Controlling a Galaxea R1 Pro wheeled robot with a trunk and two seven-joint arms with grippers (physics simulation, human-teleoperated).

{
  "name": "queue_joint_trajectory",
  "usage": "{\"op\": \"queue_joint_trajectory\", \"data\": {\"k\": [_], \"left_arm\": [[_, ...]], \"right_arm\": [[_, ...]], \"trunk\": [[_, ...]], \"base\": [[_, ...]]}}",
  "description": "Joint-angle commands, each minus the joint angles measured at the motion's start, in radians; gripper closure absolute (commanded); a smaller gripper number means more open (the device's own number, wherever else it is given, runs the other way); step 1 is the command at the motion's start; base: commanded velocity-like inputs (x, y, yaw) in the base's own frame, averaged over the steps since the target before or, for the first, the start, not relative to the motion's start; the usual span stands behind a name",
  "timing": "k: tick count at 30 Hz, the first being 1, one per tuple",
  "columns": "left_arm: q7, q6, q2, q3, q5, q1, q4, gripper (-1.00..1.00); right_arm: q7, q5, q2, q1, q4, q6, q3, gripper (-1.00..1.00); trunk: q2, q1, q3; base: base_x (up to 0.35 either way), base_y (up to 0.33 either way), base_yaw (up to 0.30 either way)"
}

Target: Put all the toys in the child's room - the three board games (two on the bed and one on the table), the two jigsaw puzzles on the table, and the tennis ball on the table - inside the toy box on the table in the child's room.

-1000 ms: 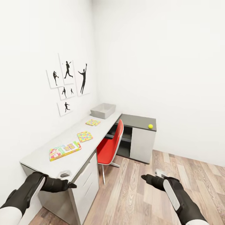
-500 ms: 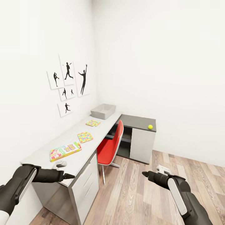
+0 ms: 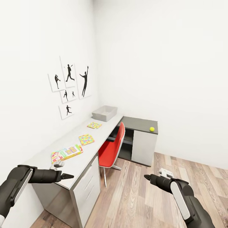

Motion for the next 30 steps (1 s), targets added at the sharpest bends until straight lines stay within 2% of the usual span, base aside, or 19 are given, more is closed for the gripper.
{"op": "queue_joint_trajectory", "data": {"k": [1,5,9,14,22,30], "left_arm": [[-0.004,0.008,0.0,0.001,0.0,-0.001,0.0,-1.0],[-0.005,0.008,-0.001,0.001,0.001,-0.001,-0.001,-1.0],[-0.006,0.008,-0.001,0.001,0.001,-0.001,-0.001,-1.0],[-0.006,0.008,0.0,0.001,0.0,-0.001,-0.001,-1.0],[-0.006,0.008,0.001,0.001,0.0,-0.001,-0.001,-1.0],[-0.006,0.008,0.001,0.002,-0.001,-0.001,-0.001,-1.0]], "right_arm": [[0.001,-0.001,0.001,-0.001,-0.001,0.005,-0.007,-1.0],[0.003,-0.003,0.002,-0.001,-0.001,0.005,-0.04,-1.0],[0.005,-0.006,0.004,-0.001,-0.001,0.007,-0.089,-1.0],[0.005,-0.007,0.005,-0.001,0.004,0.008,-0.113,-1.0],[0.006,-0.007,0.005,-0.001,0.007,0.009,-0.123,-1.0],[0.006,-0.009,0.005,-0.001,0.009,0.011,-0.125,-1.0]], "trunk": [[0.005,-0.003,0.001],[0.033,-0.019,0.014],[0.061,-0.034,0.026],[0.096,-0.053,0.042],[0.152,-0.084,0.067],[0.152,-0.084,0.067]], "base": [[0.0,0.0,0.0],[0.0,0.0,0.0],[0.0,0.0,-0.046],[0.0,0.0,-0.19],[0.0,0.0,-0.261],[0.0,0.0,-0.277]]}}
